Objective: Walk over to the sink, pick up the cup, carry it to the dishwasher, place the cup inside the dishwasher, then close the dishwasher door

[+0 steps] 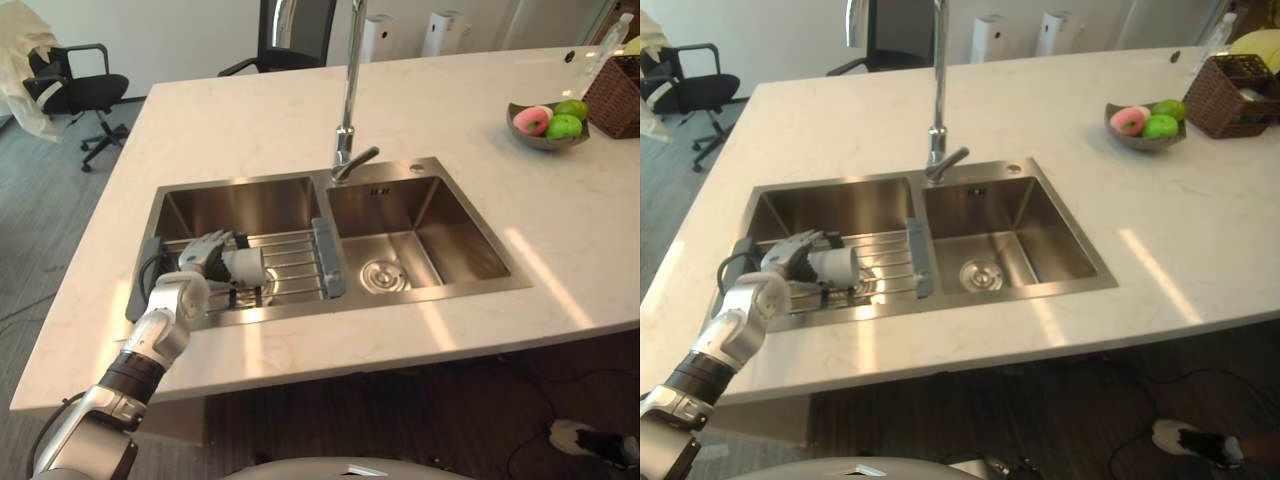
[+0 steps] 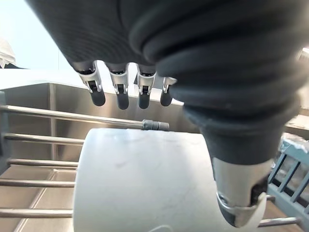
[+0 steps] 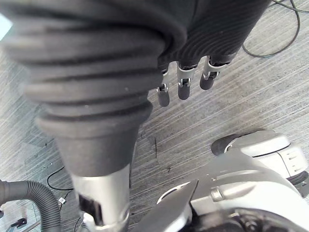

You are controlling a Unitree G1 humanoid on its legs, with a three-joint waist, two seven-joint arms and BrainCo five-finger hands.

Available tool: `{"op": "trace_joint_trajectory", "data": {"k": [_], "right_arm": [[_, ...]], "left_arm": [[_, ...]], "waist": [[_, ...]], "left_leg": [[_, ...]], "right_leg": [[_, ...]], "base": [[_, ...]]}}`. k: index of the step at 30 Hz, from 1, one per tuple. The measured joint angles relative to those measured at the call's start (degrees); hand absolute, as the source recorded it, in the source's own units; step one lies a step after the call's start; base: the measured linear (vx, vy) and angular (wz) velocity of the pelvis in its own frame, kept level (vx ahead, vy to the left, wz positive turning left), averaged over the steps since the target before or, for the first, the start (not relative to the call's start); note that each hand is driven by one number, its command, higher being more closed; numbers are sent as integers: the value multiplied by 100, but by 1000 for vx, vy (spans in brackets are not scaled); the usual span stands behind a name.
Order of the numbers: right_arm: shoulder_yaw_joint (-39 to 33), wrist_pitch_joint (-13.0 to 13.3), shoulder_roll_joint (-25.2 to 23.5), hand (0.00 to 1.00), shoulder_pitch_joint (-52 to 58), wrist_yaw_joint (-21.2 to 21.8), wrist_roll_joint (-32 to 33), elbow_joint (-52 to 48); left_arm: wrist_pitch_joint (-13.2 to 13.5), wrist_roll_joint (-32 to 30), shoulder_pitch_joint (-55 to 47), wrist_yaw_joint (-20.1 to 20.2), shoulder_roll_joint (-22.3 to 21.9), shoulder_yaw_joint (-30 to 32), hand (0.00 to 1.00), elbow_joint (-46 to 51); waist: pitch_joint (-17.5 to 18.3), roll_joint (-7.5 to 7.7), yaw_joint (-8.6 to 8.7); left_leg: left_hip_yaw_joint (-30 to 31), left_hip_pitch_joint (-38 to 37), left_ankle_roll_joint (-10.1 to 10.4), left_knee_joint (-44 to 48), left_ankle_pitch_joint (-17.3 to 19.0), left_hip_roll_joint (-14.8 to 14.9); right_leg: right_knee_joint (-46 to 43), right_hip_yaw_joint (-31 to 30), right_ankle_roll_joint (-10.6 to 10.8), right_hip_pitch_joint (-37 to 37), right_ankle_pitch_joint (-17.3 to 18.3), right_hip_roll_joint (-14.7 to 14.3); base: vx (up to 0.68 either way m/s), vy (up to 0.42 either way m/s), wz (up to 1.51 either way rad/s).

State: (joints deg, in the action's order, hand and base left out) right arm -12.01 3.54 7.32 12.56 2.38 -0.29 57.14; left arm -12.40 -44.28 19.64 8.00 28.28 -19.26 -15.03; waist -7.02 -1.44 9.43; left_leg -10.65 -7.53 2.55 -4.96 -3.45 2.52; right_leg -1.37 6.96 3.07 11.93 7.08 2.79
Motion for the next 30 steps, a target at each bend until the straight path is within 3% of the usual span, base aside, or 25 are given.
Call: {"op": "trace_joint_trajectory", "data": {"k": [9,18,22,23,26,30], "right_arm": [[-14,35,13,0,0,-37,8,-7],[-10,12,20,0,-54,-30,-1,4],[-4,-2,39,0,-77,13,-3,16],[-3,-8,41,0,-83,15,-4,24],[-4,-36,61,0,-128,24,-2,25],[-3,-124,98,0,-164,122,-3,23]], "left_arm": [[18,-382,-25,35,-2,-220,0,-262],[-174,-655,0,43,-15,-309,0,-444],[-235,-651,121,333,-48,-330,0,-652],[-255,-651,148,458,-60,-331,100,-720],[-314,-635,251,706,-154,-327,100,-964],[-396,-625,417,732,-212,-247,100,-1373]], "waist": [[-92,-42,43],[-87,-51,152],[-80,-62,179],[-90,-47,184],[-91,-71,215],[-82,-86,292]], "left_leg": [[-35,32,-1,-1,12,9],[-77,37,7,-1,39,6],[-120,-16,5,-2,50,6],[-139,-65,6,-2,67,6],[-179,-94,-6,-3,81,-1],[-199,-117,-7,-3,82,5]], "right_leg": [[3,-37,-2,-69,-1,3],[8,-79,-4,-70,-3,-12],[7,-145,-6,-42,-5,-13],[12,-153,-6,0,-5,-11],[23,-173,1,-1,-1,4],[16,-227,12,1,4,2]], "base": [[0,0,-3],[0,0,-1],[-26,-7,-6],[-47,-9,-8],[-50,-1,-7],[-45,-8,-4]]}}
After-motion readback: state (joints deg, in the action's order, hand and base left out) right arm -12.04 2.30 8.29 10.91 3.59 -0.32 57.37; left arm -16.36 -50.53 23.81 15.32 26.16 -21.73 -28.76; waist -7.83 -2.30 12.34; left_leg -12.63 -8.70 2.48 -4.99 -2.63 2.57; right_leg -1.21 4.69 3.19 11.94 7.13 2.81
